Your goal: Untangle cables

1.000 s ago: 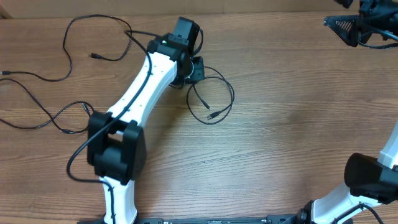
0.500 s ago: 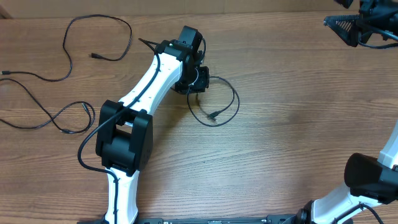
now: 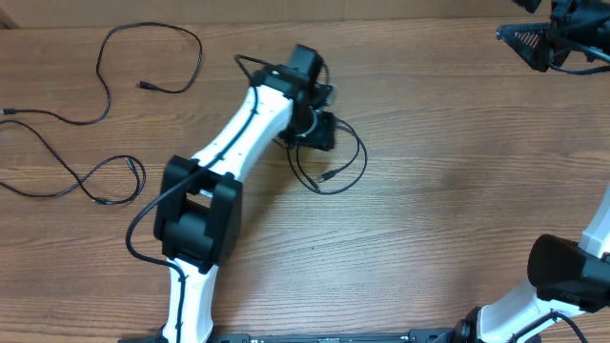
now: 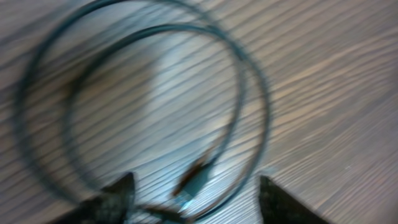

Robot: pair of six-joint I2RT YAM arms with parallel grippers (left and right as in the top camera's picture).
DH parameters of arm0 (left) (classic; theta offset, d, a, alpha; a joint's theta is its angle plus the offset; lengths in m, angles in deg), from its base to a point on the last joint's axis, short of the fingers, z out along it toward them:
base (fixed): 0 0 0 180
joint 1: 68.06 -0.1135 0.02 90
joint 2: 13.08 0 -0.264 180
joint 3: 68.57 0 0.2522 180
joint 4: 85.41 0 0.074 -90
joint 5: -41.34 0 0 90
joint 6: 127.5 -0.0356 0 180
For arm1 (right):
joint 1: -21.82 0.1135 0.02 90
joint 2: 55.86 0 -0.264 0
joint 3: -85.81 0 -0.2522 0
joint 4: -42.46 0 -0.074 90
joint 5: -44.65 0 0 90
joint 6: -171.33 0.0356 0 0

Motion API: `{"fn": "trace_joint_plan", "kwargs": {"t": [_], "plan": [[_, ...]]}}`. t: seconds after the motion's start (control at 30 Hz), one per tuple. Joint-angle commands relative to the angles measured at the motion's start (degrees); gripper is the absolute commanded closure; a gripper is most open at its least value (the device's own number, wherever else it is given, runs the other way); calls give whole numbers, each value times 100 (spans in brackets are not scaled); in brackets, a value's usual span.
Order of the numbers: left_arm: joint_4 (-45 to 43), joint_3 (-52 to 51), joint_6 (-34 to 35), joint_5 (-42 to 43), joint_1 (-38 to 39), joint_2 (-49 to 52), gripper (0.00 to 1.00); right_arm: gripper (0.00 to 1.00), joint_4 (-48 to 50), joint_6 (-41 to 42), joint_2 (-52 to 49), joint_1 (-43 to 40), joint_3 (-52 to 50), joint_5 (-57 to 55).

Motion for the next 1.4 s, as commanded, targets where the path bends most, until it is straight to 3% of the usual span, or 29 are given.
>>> {"fn": "trace_joint_plan", "kwargs": {"t": [0.0,0.13,0.3,0.47,0.53,0.6,0.83,1.03,1.2,1.33,1.37], "plan": [[-251,-22,-114,-48,367,63,25,0,13,-46,26,-28,42,-17],[-538,-22,-83,-813,745,120,18,0,13,-46,26,-28,42,-17],[-673,-22,-87,-1088,1014,341,6,0,13,-46,26,-28,42,-17],[-664,-22,-96,-1344,1143,564,5,0,13,-46,26,-28,44,-17],[-667,-22,-96,-1342,1165,647,8,0,13,-46,26,-28,42,-17],[-658,-22,-138,-1344,1180,752,17,0,13,-46,26,-28,42,-17],[-566,-22,-345,-1344,1176,866,23,0,13,-46,26,-28,42,-17],[-9,-22,-1307,-1344,1180,876,22,0,13,-46,26,-28,42,-17],[223,-22,-1373,-1344,1180,901,18,0,13,-46,26,-28,44,-17],[343,-22,-1373,-1344,1182,901,39,0,13,-46,26,-28,42,-17],[369,-24,-1373,-1344,1182,903,40,0,13,-46,26,-28,42,-17]]}}
